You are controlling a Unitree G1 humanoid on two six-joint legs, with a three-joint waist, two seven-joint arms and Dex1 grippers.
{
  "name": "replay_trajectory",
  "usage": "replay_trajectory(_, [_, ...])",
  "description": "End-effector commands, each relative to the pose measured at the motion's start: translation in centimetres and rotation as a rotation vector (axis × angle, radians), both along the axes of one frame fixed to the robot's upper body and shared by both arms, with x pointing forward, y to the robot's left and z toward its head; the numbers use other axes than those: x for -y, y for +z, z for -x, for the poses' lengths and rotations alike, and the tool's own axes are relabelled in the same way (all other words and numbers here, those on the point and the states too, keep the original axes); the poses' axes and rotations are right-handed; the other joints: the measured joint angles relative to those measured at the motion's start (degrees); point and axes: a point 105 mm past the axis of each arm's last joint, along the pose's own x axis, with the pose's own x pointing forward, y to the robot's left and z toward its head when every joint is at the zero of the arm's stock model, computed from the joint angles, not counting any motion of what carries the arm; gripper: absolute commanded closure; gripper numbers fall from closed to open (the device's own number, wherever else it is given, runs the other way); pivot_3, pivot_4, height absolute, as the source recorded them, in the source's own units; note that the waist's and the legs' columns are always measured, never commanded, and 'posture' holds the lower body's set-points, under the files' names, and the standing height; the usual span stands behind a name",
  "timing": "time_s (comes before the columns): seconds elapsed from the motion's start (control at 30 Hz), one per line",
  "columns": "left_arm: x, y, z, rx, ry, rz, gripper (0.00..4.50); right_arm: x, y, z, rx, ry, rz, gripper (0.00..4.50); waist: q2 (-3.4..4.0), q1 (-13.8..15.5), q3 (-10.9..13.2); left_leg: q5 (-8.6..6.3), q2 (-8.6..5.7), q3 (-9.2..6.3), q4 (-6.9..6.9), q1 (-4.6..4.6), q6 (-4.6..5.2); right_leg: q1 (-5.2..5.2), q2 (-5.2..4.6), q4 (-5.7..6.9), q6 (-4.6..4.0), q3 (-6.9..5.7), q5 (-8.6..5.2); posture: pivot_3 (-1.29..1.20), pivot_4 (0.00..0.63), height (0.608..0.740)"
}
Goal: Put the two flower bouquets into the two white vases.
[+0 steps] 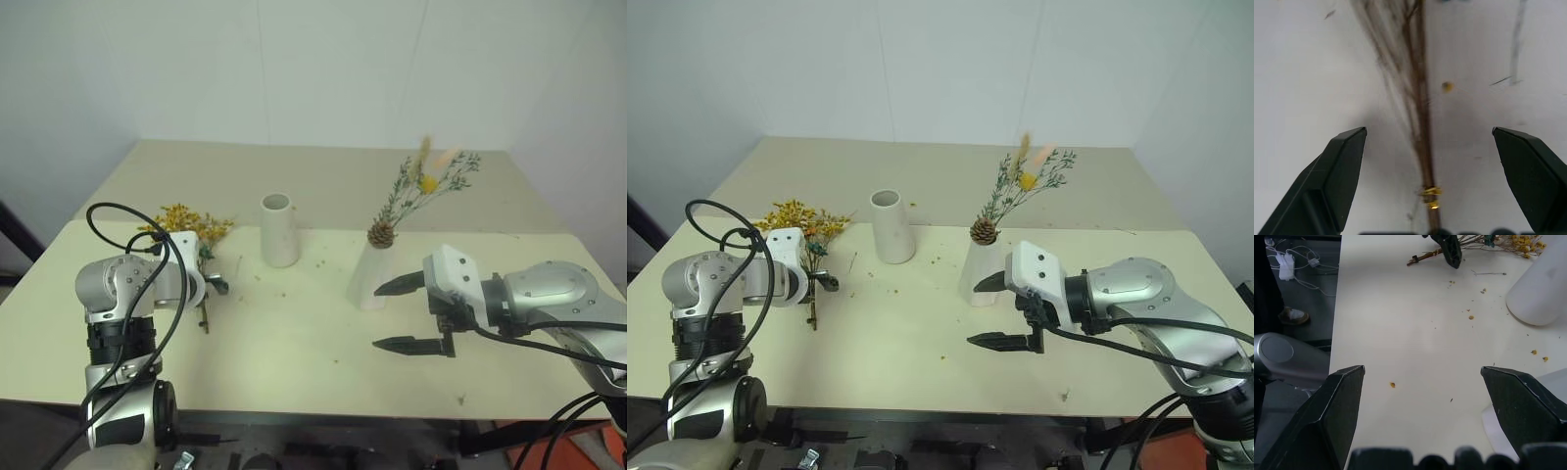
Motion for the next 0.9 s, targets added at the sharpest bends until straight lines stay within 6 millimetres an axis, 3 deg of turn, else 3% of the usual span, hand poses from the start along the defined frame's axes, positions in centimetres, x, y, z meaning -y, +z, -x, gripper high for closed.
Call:
replay_trajectory(0.03, [-0.8, 0.9, -0.5, 0.019, 0.027, -0.026, 0.61, 0.3, 1.1, 0.2, 0.049, -0.017, -0.003, 0.0, 0.0, -0.01, 0.0, 0.0, 0.0, 0.0, 0.0, -0.01, 0.0, -0.01, 0.0, -0.01, 0.0, 0.0, 0.0, 0.0, 0.15, 0.74])
replay_trajectory(0.43, [-1.1, 0.5, -2.5, 0.057, 0.009, -0.039, 4.45, 0.3, 1.0, 0.0, 0.045, -0.042, -0.007, 0.0, 0.0, 0.04, 0.0, 0.01, 0.0, 0.0, 0.0, 0.01, -0.01, 0.01, -0.01, 0.0, 0.0, -0.01, 0.0, 0.0, 0.15, 0.74])
replay_trajectory(0.53, [-1.2, 0.6, -3.0, 0.068, 0.008, -0.06, 4.48, 0.3, 0.9, -0.1, 0.05, -0.041, -0.002, 0.0, 0.0, 0.03, -0.01, 0.01, -0.01, 0.0, 0.0, 0.02, -0.01, 0.03, -0.01, 0.0, 0.0, -0.01, 0.0, 0.0, 0.15, 0.74])
replay_trajectory(0.6, [-1.4, 1.9, -3.5, 0.159, -0.005, -0.162, 4.48, 0.2, 0.9, -0.1, 0.054, -0.04, -0.001, 0.0, 0.0, 0.03, -0.01, 0.01, 0.0, 0.0, 0.0, 0.02, -0.01, 0.03, 0.0, 0.01, 0.0, -0.01, 0.0, 0.0, 0.15, 0.74])
replay_trajectory(0.73, [-2.1, 5.9, -4.1, 0.487, 0.033, -0.389, 4.48, 0.2, 0.9, 0.0, 0.059, -0.048, -0.009, 0.0, 0.0, -0.06, 0.0, 0.01, 0.03, 0.02, -0.01, -0.08, -0.02, -0.05, -0.02, -0.03, -0.01, 0.02, 0.01, 0.0, 0.15, 0.74])
replay_trajectory(0.9, [-2.9, 12.5, -4.6, 0.855, 0.022, -0.511, 4.48, -0.1, 1.1, 0.0, 0.075, -0.067, -0.051, 0.0, -0.01, 0.19, 0.0, 0.01, 0.03, 0.02, -0.01, -0.11, -0.02, -0.07, -0.03, -0.03, -0.03, 0.0, 0.03, 0.0, 0.15, 0.74])
